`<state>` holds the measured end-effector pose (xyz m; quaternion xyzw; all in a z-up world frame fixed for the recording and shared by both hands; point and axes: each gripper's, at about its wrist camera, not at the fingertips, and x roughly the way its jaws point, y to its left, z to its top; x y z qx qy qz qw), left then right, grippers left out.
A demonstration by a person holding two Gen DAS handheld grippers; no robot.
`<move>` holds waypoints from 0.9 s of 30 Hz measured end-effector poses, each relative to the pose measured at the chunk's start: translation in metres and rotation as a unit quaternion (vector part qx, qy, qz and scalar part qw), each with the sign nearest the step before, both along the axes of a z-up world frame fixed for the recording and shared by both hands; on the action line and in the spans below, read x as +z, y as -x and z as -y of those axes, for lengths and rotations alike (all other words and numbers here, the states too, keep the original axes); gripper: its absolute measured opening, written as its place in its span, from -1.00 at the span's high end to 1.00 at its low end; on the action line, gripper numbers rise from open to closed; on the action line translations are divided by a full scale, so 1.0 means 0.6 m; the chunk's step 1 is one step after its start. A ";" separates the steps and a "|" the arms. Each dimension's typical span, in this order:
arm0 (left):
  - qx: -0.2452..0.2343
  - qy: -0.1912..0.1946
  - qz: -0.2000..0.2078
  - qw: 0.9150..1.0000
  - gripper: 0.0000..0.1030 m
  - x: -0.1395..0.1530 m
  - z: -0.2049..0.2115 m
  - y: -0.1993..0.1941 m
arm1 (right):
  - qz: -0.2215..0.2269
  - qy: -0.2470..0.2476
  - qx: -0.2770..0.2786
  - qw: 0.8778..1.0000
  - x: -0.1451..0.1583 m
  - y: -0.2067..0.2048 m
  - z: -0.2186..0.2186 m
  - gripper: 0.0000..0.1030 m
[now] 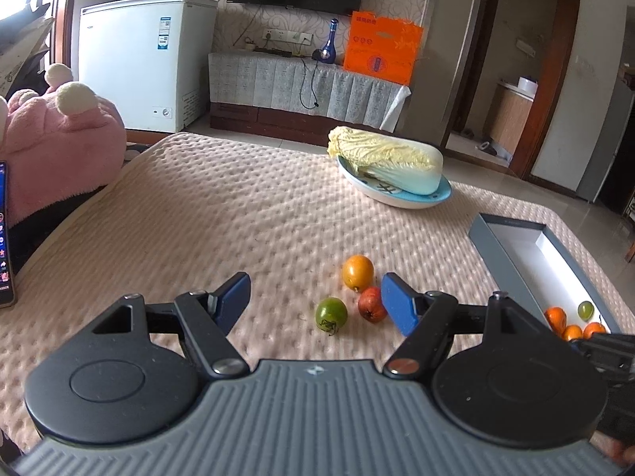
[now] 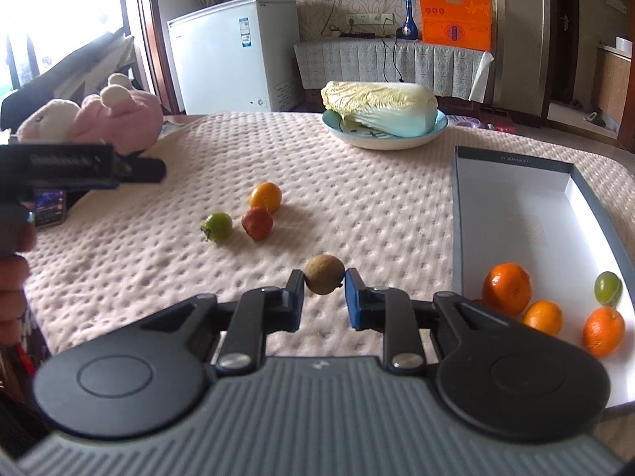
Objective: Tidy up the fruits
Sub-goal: 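Lift the kiwi with the right gripper toward the white box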
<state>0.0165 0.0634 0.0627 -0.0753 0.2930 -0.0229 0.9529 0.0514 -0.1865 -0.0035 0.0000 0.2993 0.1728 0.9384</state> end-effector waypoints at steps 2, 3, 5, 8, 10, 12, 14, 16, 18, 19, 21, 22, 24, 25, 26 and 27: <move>-0.007 -0.004 -0.005 1.000 -0.50 -0.005 0.008 -0.003 | 0.005 -0.006 0.004 1.000 0.011 0.009 0.009 0.51; -0.010 -0.005 -0.007 1.000 -0.50 -0.007 0.013 -0.005 | 0.007 -0.008 0.007 1.000 0.015 0.014 0.014 0.51; -0.017 -0.010 -0.013 1.000 -0.50 -0.012 0.023 -0.008 | 0.012 -0.011 0.012 1.000 0.023 0.023 0.021 0.51; -0.028 -0.019 -0.022 0.999 -0.50 -0.021 0.039 -0.015 | 0.021 -0.015 0.019 0.999 0.034 0.036 0.031 0.51; -0.032 -0.024 -0.028 0.999 -0.50 -0.027 0.050 -0.020 | 0.024 -0.019 0.021 0.999 0.039 0.042 0.038 0.51; -0.036 -0.025 -0.033 0.998 -0.50 -0.032 0.059 -0.024 | 0.026 -0.023 0.021 0.999 0.043 0.045 0.045 0.51; -0.040 -0.030 -0.038 0.998 -0.50 -0.038 0.067 -0.029 | 0.028 -0.030 0.020 0.999 0.047 0.049 0.053 0.51; -0.040 -0.036 -0.045 0.998 -0.50 -0.044 0.074 -0.033 | 0.030 -0.035 0.019 0.999 0.050 0.051 0.058 0.51; -0.040 -0.037 -0.050 0.997 -0.50 -0.048 0.077 -0.036 | 0.031 -0.039 0.019 0.999 0.051 0.052 0.062 0.51; -0.039 -0.036 -0.052 0.997 -0.50 -0.049 0.078 -0.038 | 0.030 -0.040 0.020 0.999 0.050 0.054 0.062 0.51; -0.040 -0.034 -0.053 0.997 -0.50 -0.051 0.077 -0.040 | 0.031 -0.040 0.021 0.998 0.050 0.055 0.062 0.51; -0.040 -0.036 -0.054 0.997 -0.50 -0.052 0.078 -0.042 | 0.031 -0.041 0.023 0.998 0.050 0.055 0.060 0.51; -0.039 -0.039 -0.058 0.997 -0.50 -0.055 0.077 -0.045 | 0.033 -0.044 0.027 0.998 0.052 0.059 0.059 0.51; -0.037 -0.039 -0.059 0.997 -0.50 -0.056 0.075 -0.047 | 0.035 -0.044 0.028 0.998 0.053 0.060 0.058 0.51; -0.035 -0.038 -0.061 0.997 -0.50 -0.057 0.073 -0.050 | 0.035 -0.045 0.029 0.998 0.054 0.060 0.058 0.51; -0.032 -0.036 -0.062 0.997 -0.50 -0.059 0.071 -0.052 | 0.034 -0.047 0.029 0.998 0.054 0.059 0.059 0.51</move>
